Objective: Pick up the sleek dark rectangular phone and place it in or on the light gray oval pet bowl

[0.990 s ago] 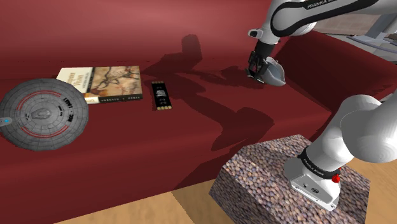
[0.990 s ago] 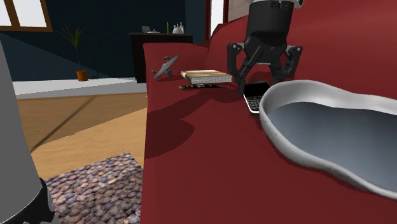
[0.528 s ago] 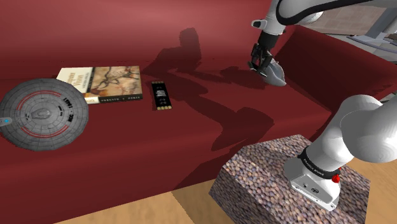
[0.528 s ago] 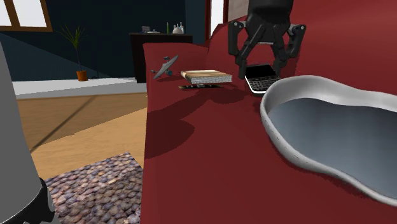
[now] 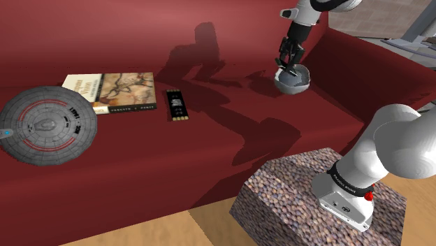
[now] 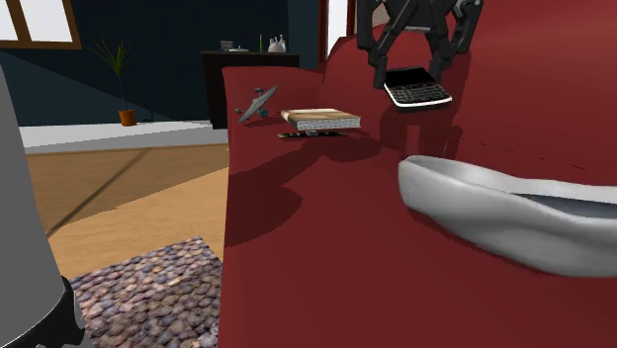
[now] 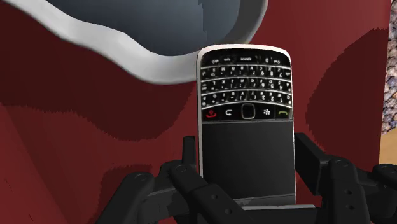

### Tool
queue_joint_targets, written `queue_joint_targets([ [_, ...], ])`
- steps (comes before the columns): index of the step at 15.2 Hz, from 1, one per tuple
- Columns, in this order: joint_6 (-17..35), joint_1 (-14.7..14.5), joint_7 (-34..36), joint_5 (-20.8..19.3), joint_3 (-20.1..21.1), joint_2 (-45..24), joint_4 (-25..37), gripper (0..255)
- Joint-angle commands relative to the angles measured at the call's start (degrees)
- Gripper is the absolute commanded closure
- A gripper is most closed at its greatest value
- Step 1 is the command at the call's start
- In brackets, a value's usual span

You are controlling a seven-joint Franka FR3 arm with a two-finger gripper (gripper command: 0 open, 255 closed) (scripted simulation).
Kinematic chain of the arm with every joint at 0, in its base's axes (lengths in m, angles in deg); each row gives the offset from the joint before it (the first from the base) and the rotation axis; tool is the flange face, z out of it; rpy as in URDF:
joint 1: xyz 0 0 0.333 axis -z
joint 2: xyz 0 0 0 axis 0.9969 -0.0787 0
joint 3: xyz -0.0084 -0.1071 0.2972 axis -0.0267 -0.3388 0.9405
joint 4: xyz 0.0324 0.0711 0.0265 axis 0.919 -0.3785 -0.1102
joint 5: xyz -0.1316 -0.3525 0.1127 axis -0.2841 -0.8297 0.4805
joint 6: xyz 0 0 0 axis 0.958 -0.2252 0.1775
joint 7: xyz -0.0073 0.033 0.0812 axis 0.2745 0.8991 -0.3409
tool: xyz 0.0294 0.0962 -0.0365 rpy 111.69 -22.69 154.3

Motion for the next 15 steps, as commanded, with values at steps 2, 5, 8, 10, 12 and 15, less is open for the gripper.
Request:
queue_joint_targets([
  [2, -2.51, -0.05, 0.14, 0.04, 0.36, 0.47, 2.03, 255],
  [5, -3.95, 0.35, -1.30, -0.11, -0.54, 0.15, 3.86, 255],
  [8, -4.21, 1.48, -5.94, -0.36, -3.92, -1.83, 6.27, 255],
  [10, -4.36, 2.15, -9.16, -0.22, -6.24, -3.54, 8.18, 255],
  [12, -4.52, 2.71, -12.51, 0.23, -8.64, -5.55, 10.34, 255],
  [15, -4.82, 3.49, -17.85, 1.61, -12.35, -9.25, 14.06, 255],
])
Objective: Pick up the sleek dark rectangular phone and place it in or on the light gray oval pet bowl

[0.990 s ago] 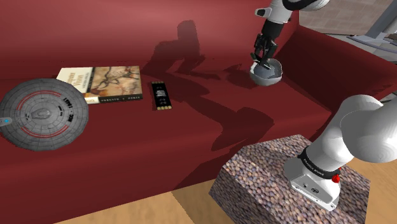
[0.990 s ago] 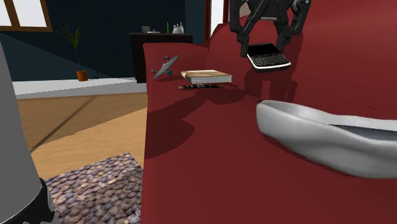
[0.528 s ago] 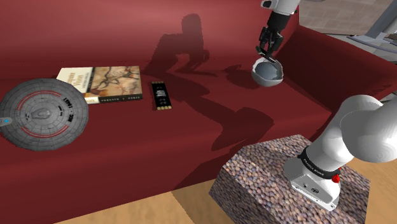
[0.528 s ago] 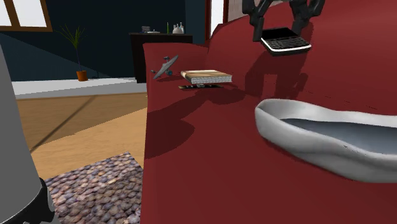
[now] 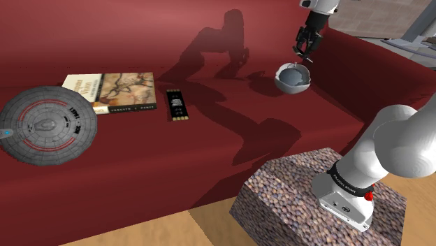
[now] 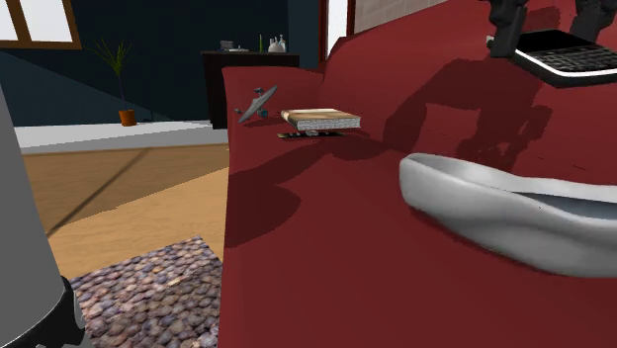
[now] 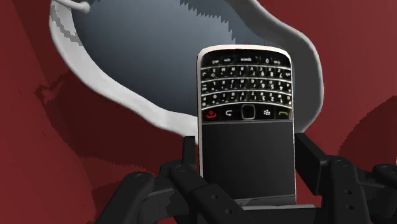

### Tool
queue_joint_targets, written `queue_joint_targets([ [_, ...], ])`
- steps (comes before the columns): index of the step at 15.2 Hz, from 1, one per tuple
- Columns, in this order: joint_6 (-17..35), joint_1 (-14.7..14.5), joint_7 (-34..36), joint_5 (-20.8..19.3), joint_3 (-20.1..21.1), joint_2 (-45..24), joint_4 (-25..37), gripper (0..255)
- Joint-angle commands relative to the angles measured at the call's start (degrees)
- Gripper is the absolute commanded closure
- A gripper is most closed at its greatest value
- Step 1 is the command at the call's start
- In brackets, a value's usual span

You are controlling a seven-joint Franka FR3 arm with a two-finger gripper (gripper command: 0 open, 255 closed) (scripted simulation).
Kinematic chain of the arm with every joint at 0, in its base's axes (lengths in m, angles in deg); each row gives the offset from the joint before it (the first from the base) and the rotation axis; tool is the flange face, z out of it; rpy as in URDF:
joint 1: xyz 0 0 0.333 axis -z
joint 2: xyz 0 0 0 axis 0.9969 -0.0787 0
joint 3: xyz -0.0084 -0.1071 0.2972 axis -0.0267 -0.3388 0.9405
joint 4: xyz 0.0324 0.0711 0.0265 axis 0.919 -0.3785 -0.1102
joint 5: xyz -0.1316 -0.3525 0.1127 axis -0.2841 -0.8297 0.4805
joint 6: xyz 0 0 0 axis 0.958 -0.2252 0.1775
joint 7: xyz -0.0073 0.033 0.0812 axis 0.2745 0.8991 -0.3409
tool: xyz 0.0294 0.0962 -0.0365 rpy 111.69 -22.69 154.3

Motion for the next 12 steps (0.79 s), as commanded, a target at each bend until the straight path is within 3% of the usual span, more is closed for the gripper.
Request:
queue_joint_targets([
  [1, 0.07, 0.51, -4.09, 1.39, -2.73, -3.16, 2.73, 255],
  [3, -0.19, 1.05, -7.28, 2.80, -4.74, -5.74, 5.10, 255],
  [12, 6.71, 1.23, -8.22, 3.75, -5.45, -7.42, -0.52, 255],
])
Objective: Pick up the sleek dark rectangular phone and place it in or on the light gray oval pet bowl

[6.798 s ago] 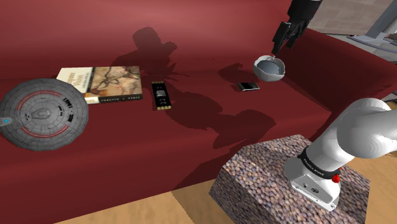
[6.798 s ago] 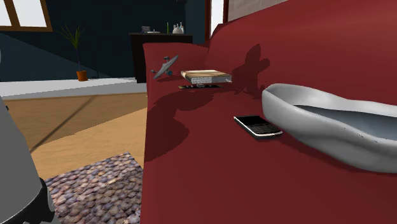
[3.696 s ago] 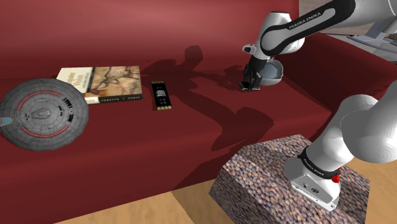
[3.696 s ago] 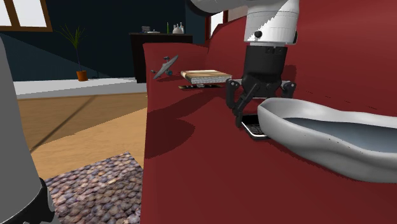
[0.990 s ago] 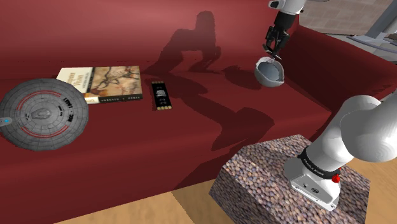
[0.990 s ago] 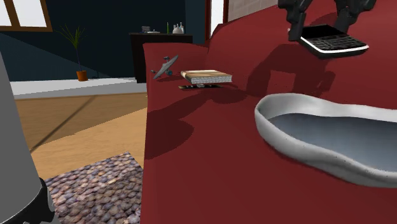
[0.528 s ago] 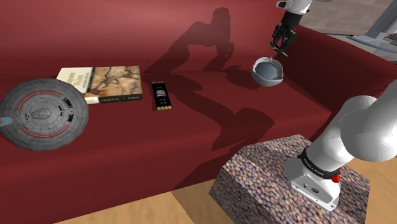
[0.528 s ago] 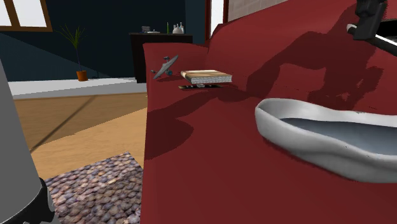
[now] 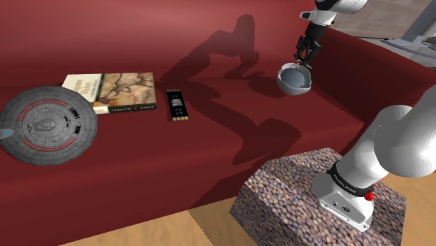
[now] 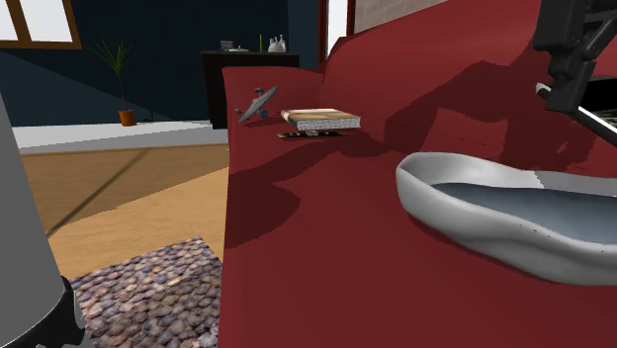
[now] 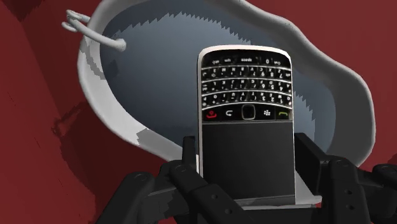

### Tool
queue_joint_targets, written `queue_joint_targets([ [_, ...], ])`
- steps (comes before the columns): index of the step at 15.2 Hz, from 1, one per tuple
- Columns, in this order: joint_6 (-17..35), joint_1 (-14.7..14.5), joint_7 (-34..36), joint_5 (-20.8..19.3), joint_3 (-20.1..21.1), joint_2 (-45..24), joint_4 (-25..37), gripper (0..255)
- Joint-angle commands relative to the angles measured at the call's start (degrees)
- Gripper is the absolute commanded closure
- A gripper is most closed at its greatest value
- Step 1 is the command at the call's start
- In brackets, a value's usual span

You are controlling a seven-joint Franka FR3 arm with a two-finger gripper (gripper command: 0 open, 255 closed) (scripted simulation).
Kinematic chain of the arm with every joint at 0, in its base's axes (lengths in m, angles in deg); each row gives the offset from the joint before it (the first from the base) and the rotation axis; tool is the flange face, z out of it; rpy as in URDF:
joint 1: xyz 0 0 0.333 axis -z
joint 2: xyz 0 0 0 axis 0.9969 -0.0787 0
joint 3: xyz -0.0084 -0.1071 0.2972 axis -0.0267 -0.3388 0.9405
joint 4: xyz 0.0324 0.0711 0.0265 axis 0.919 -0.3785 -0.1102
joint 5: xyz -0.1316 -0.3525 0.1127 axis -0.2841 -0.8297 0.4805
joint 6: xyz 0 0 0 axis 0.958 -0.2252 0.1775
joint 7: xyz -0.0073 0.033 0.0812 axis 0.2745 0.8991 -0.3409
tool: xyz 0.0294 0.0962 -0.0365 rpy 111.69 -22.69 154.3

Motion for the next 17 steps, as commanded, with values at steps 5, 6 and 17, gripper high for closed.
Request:
queue_joint_targets([
  [5, 4.63, 0.02, -0.99, 1.18, -0.57, -1.78, -3.27, 255],
  [6, 4.63, 0.03, -0.99, 1.17, -0.56, -1.77, -3.27, 255],
  [17, 4.63, 0.03, -1.00, 1.18, -0.56, -1.78, -3.26, 0],
])
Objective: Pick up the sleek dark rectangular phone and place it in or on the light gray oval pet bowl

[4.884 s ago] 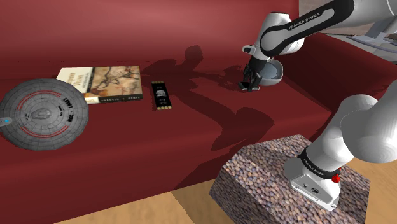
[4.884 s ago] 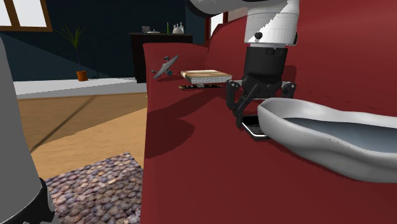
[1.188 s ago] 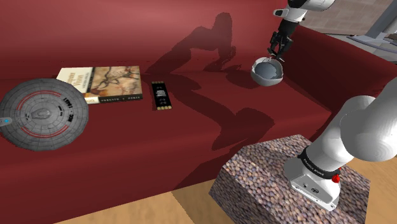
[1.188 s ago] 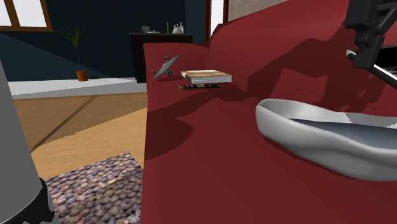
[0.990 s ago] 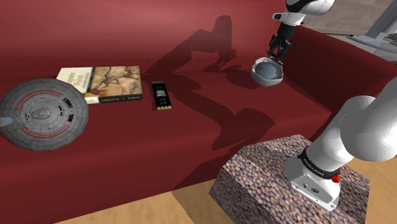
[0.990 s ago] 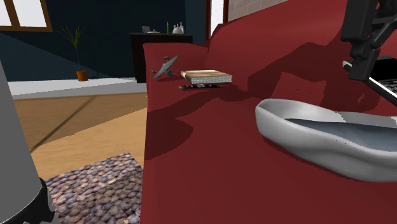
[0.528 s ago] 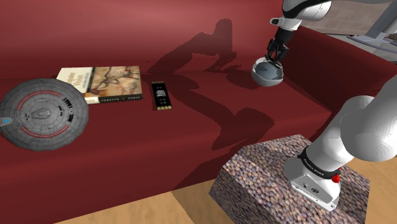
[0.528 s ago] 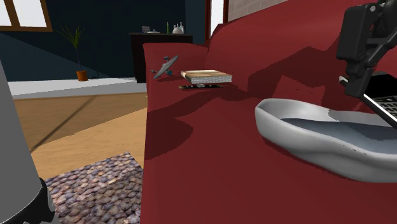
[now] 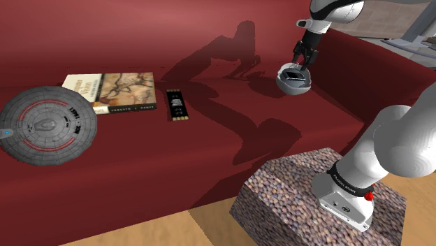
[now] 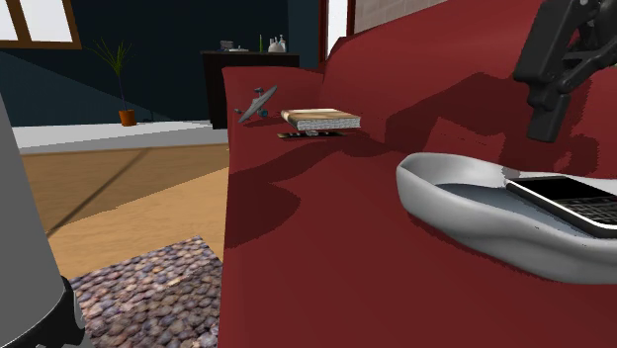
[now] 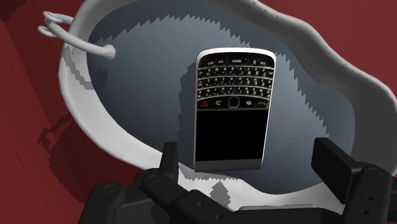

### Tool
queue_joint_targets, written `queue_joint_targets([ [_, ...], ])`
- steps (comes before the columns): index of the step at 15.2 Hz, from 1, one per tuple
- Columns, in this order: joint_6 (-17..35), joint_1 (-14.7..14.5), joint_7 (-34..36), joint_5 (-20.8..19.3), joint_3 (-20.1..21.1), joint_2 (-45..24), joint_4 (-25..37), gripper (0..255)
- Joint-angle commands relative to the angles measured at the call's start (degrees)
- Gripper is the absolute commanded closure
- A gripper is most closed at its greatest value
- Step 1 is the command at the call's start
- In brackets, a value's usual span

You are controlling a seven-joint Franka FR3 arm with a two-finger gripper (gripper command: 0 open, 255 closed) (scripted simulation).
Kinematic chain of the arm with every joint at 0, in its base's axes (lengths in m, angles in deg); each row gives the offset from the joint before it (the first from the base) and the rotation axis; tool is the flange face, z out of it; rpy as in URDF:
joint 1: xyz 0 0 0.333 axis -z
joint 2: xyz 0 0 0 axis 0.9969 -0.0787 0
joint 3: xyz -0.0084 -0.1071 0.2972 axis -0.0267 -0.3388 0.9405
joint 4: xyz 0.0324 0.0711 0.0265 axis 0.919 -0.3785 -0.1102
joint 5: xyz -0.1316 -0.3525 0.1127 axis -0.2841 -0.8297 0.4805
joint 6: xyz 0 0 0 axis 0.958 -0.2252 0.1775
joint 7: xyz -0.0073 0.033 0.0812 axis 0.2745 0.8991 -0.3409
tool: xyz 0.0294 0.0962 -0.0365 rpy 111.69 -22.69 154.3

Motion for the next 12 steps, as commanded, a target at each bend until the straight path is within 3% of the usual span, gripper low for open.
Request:
queue_joint_targets([
  [1, 0.00, 0.00, 0.00, 0.00, 0.00, 0.00, 0.00, 0],
  [5, -7.29, -0.08, 1.04, -1.30, 0.64, 2.06, 5.75, 0],
  [12, -7.29, -0.07, 1.04, -1.30, 0.65, 2.06, 5.75, 0],
])
